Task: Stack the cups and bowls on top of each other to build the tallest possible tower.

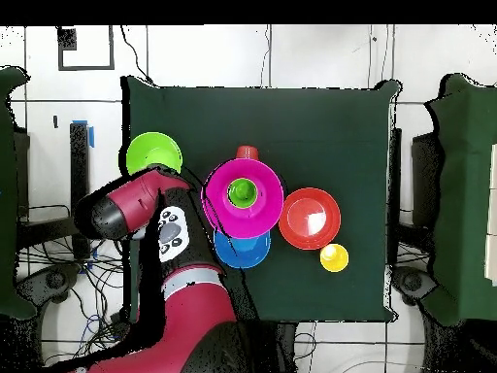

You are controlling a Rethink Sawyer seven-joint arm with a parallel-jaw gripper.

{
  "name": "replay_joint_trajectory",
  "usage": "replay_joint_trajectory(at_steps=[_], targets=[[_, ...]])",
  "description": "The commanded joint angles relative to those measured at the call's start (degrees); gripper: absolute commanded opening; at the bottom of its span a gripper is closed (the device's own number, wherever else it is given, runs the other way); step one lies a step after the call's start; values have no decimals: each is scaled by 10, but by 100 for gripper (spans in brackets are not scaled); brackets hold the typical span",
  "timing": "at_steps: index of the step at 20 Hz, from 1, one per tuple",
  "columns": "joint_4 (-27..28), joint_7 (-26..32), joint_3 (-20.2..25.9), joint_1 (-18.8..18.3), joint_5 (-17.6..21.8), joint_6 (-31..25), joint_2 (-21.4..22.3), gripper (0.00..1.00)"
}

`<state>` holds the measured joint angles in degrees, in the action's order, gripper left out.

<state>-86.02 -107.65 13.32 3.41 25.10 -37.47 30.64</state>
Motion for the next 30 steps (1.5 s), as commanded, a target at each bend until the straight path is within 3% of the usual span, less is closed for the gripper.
replay_joint_trajectory(at_steps=[1, 30], targets=[[11, -42, 7, -6, 8, 49, -18, 100], [19, -34, 4, -13, 13, 79, -41, 100]])
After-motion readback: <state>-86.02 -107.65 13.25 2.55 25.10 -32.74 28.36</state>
